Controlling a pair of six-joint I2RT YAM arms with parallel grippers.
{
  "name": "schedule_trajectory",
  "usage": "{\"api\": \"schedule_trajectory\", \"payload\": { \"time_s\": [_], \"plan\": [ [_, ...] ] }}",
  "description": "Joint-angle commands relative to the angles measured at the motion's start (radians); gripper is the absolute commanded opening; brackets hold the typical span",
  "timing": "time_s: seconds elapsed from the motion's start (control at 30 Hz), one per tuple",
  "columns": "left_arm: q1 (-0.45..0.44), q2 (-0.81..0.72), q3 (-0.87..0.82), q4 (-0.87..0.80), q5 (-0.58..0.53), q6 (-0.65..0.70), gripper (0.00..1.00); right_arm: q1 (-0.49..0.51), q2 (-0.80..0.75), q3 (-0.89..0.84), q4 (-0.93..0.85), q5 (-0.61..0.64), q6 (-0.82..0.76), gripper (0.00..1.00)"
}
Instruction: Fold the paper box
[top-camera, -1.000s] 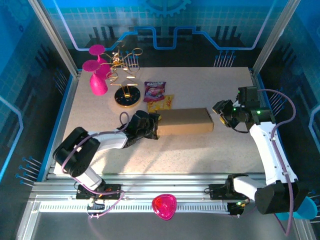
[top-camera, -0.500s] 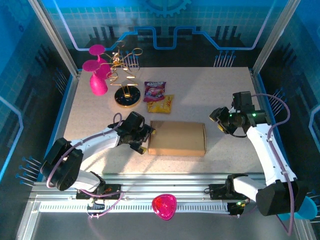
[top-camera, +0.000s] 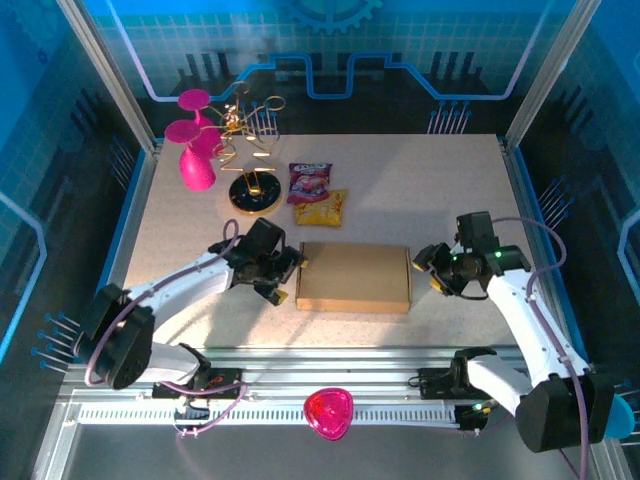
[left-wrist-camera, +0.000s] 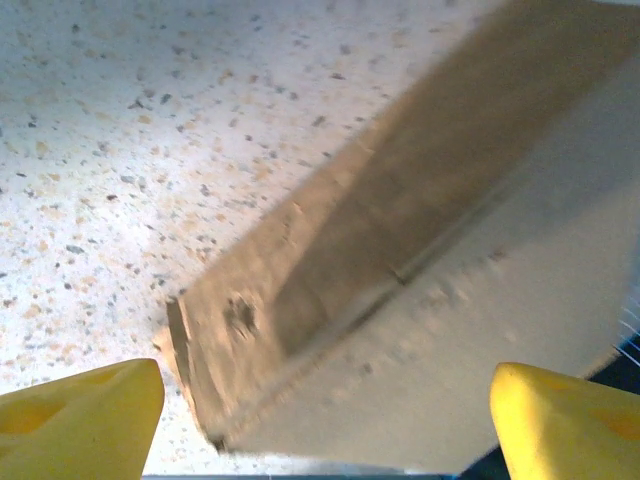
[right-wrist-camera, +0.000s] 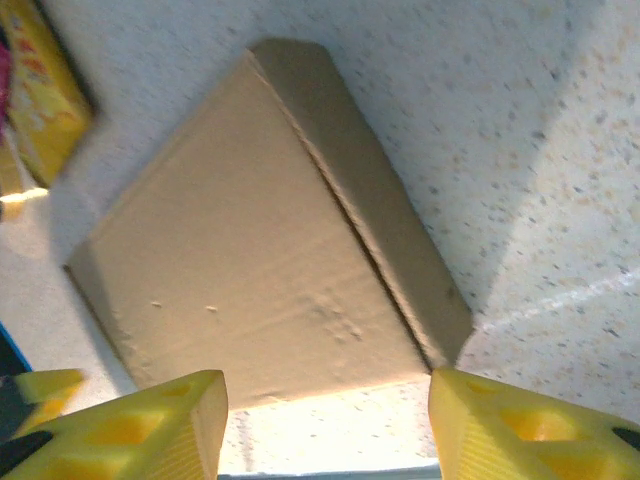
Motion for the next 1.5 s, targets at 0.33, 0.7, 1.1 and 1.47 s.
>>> {"api": "schedule_trajectory", "payload": {
  "time_s": [0.33, 0.7, 1.1, 1.47],
  "plan": [
    [0.11, -0.539, 0.109, -0.432, -0.421, 0.604, 0.99, -0.028, -0.174, 0.12, 0.088, 0.362, -0.329, 1.0],
    [0.111, -0.962, -0.254, -0.207, -1.12, 0.963, 0.99, 0.058, -0.356, -0.406, 0.778, 0.685, -0.861, 1.0],
    [0.249, -1.018, -0.718, 0.564, -0.835, 1.282, 0.99, 0.014, -0.055, -0.626, 1.423, 0.456, -0.922, 1.0],
    [0.507, -0.388, -0.719, 1.18, -0.554, 1.196, 0.99, -0.036, 0.466, -0.499, 1.862, 0.354, -0.951, 1.0]
  ]
}}
